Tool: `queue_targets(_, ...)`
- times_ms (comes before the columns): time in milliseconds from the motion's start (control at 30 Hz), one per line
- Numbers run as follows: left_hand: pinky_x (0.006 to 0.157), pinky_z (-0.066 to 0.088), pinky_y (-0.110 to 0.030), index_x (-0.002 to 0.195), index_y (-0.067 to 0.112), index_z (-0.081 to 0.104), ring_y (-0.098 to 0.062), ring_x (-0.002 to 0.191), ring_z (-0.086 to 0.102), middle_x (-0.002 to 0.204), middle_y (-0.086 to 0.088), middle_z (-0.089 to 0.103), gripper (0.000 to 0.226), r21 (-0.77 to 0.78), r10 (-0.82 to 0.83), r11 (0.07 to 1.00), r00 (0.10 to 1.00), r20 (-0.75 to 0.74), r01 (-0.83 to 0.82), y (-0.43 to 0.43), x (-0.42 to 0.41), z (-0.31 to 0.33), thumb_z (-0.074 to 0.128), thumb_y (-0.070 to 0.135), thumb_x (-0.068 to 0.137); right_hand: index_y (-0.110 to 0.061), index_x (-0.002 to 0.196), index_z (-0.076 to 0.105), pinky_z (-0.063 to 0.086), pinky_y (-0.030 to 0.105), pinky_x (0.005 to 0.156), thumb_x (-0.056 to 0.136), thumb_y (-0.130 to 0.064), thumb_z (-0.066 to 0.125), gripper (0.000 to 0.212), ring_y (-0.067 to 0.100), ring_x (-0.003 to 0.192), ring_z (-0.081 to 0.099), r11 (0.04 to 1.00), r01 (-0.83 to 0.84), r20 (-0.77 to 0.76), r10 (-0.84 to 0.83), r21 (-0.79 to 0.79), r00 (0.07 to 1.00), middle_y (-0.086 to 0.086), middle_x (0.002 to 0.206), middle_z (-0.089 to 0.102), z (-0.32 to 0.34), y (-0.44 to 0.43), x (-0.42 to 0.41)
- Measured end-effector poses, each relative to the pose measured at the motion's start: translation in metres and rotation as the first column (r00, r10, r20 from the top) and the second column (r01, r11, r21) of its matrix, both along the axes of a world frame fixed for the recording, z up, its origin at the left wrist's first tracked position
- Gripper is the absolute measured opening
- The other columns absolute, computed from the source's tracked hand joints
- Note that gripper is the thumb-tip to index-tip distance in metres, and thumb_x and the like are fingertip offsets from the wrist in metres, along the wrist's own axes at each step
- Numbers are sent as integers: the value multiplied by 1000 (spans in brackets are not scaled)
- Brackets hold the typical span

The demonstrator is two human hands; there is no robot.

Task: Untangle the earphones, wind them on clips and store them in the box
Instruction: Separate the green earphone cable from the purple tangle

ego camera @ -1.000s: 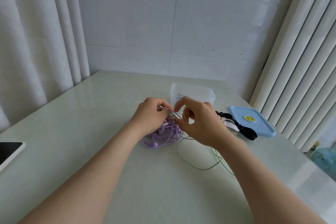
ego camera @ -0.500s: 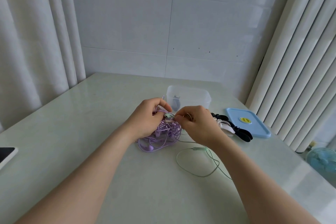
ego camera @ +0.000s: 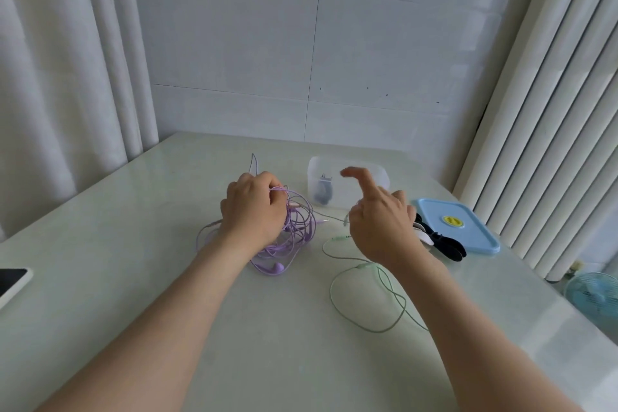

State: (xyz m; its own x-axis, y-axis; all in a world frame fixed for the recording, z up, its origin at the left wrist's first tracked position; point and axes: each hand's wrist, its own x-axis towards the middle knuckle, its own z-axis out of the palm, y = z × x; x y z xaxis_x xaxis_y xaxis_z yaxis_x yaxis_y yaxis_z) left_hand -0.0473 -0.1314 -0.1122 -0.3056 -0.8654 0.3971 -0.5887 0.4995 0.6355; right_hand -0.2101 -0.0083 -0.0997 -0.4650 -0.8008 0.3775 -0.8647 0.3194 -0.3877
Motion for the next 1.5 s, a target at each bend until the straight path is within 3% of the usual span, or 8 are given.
queue_targets(133, 93, 45, -42, 106, 20, 69, -35, 113, 51, 110, -7, 57, 18, 11, 17, 1000, 1000, -13, -17, -1, 1, 1, 52, 23, 100, -52, 120, 68, 18, 38, 92, 100, -53, 48, 28, 27, 113, 28, 981, 57, -143, -30, 187, 989, -3, 131, 40, 2, 3, 3)
queue_targets(267, 96, 45, -42, 104, 24, 69, -33, 113, 52, 112, -6, 58, 16, 32, 0, 999, 1000, -12, 1, -1, 1, 1, 54, 26, 99, -51, 94, 77, 16, 37, 95, 94, -75, 48, 37, 25, 126, 29, 974, -68, -50, 81, 214, 995, -10, 136, 38, 2, 4, 5)
queue_targets(633, 99, 52, -46, 103, 40, 72, -19, 102, 63, 105, 16, 65, 20, 105, -191, 976, 981, -23, 193, 0, 3, -1, 63, 27, 89, -28, 94, 75, 45, 26, 74, 110, -35, 52, 29, 0, 81, 64, 795, -128, 273, 348, -593, 897, -24, 86, 73, 12, -1, 11)
queue_targets(867, 113, 38, -45, 107, 48, 65, -13, 131, 48, 131, 19, 50, 41, 9, -380, 924, 924, -42, 381, 15, 3, 10, 62, 27, 71, -21, 108, 64, 48, 23, 79, 113, -31, 43, 25, 12, 77, 62, 815, -137, 475, 455, -563, 753, -4, 85, 81, 14, 3, 14)
queue_targets(1033, 104, 48, -32, 103, 40, 73, 4, 111, 63, 105, 24, 73, 27, 144, -497, 852, 864, -76, 503, 22, 2, 13, 67, 33, 78, -26, 121, 61, 52, 30, 76, 114, -25, 39, 23, 17, 78, 66, 831, -183, 478, 466, -525, 745, -4, 87, 81, 16, 4, 15)
queue_targets(1233, 105, 49, -53, 95, 53, 76, -20, 96, 63, 85, 11, 68, 36, 246, -506, 840, 862, 34, 483, 21, 1, 11, 55, 68, 71, -33, 131, 61, 54, 43, 80, 113, -18, 37, 33, 31, 88, 69, 811, -246, 429, 507, -531, 748, -5, 95, 82, 17, 3, 18)
queue_targets(1400, 103, 52, -46, 101, 55, 76, -12, 87, 65, 88, 4, 71, 31, 226, -519, 827, 854, -41, 514, 21, 1, 14, 63, 56, 73, -27, 132, 61, 52, 21, 76, 114, -15, 36, 33, 14, 73, 63, 770, -235, 457, 562, -594, 689, 0, 94, 82, 19, 5, 18)
queue_targets(1500, 88, 53, -22, 98, 42, 81, 2, 90, 67, 97, 16, 74, 25, 182, -547, 803, 823, -155, 568, 22, 4, 16, 72, 21, 87, -25, 134, 60, 47, 15, 71, 114, -14, 35, 33, 13, 71, 61, 750, -200, 475, 577, -630, 664, 2, 95, 82, 20, 6, 17)
